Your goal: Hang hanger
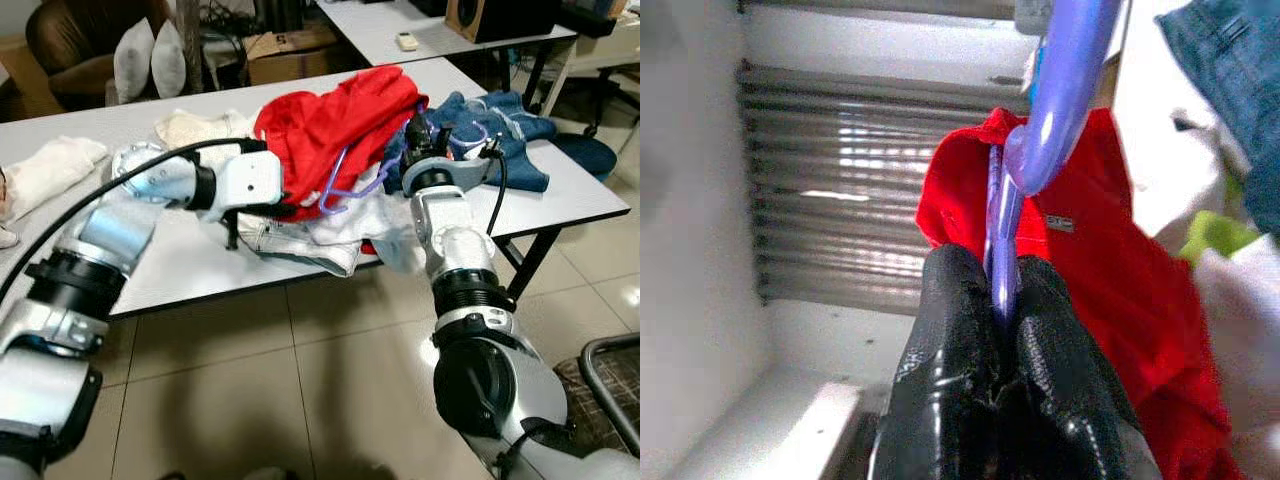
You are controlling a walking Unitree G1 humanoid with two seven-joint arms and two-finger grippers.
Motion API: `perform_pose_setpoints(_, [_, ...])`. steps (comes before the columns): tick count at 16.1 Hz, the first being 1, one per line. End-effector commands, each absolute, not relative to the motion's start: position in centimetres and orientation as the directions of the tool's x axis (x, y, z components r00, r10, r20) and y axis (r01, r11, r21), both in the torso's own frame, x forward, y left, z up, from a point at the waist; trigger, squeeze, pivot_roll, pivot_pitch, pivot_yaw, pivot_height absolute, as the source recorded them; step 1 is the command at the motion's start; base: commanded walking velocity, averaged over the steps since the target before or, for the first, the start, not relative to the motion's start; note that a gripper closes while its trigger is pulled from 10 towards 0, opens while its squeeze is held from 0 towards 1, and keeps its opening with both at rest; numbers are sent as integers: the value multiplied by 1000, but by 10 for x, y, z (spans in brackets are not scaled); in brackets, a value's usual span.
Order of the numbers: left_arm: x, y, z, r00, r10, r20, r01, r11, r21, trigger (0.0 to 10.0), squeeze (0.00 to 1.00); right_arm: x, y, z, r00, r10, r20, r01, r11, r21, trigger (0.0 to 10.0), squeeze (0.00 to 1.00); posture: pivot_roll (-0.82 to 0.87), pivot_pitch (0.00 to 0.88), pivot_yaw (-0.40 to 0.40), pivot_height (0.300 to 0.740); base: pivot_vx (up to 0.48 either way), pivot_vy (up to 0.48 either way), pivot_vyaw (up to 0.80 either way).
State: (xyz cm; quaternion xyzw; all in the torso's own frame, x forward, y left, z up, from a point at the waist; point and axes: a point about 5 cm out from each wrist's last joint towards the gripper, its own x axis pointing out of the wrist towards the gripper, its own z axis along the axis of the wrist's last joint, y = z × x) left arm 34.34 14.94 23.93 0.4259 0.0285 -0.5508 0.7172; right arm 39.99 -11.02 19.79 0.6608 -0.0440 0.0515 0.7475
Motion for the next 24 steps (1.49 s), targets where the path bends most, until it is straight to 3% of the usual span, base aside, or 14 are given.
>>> perform_pose_setpoints(1, [335, 149, 242, 322, -804, -500, 850, 13, 527, 0, 0, 403, -114, 213, 985, -55, 164, -155, 140, 978, 10000, 0, -119, 0, 91, 740, 0, 0, 0])
perform_pose_setpoints(7, [309, 134, 250, 86, -915, -394, 941, -55, 335, 0, 0, 406, -112, 215, 984, -80, 156, -141, 176, 974, 10000, 0, -115, 0, 80, 740, 0, 0, 0])
perform_pose_setpoints(9, [306, 129, 251, 68, -934, -350, 946, -50, 320, 0, 0, 408, -109, 218, 984, -72, 162, -147, 183, 972, 10000, 0, -115, 0, 75, 740, 0, 0, 0])
perform_pose_setpoints(12, [335, 119, 273, 349, -925, -148, 859, 252, 445, 0, 0, 406, -87, 224, 976, 88, 200, -218, 377, 900, 10000, 0, -113, 0, 70, 740, 0, 0, 0])
perform_pose_setpoints(13, [348, 118, 298, 467, -884, 17, 784, 423, 454, 0, 0, 400, -68, 219, 950, 255, 180, -300, 593, 747, 10000, 0, -113, 0, 65, 740, 0, 0, 0])
perform_pose_setpoints(14, [354, 118, 316, 518, -845, 129, 735, 518, 438, 0, 0, 393, -62, 212, 934, 326, 145, -340, 689, 641, 10000, 0, -114, 0, 62, 740, 0, 0, 0])
perform_pose_setpoints(15, [359, 122, 331, 580, -788, 209, 662, 604, 443, 0, 0, 386, -70, 207, 935, 331, 130, -330, 670, 664, 10000, 0, -117, 0, 63, 740, 0, 0, 0])
perform_pose_setpoints(16, [361, 125, 333, 601, -768, 222, 637, 627, 448, 0, 0, 382, -72, 206, 925, 361, 122, -349, 675, 650, 10000, 0, -121, 0, 67, 740, 0, 0, 0])
perform_pose_setpoints(17, [365, 130, 337, 643, -724, 250, 574, 672, 468, 0, 0, 367, -72, 201, 884, 462, 72, -428, 738, 522, 10000, 0, -124, 0, 69, 740, 0, 0, 0])
perform_pose_setpoints(20, [374, 146, 347, 722, -620, 307, 449, 758, 473, 0, 0, 348, -92, 203, 883, 463, 82, -436, 741, 511, 10000, 0, -141, 0, 80, 740, 0, 0, 0])
perform_pose_setpoints(21, [375, 153, 355, 735, -587, 339, 410, 784, 467, 0, 0, 349, -106, 202, 927, 367, 74, -349, 778, 523, 10000, 0, -146, 0, 82, 740, 0, 0, 0])
perform_pose_setpoints(22, [373, 151, 354, 706, -637, 310, 469, 748, 469, 0, 0, 343, -106, 201, 912, 404, 77, -368, 718, 590, 10000, 0, -146, 0, 83, 740, 0, 0, 0])
perform_pose_setpoints(23, [368, 142, 342, 651, -729, 210, 549, 644, 532, 0, 0, 334, -98, 204, 877, 474, 80, -437, 717, 543, 10000, 0, -146, 0, 81, 740, 0, 0, 0])
perform_pose_setpoints(24, [365, 139, 337, 634, -752, 179, 563, 608, 560, 0, 0, 333, -97, 209, 885, 453, 103, -428, 709, 561, 10000, 0, -146, 0, 81, 740, 0, 0, 0])
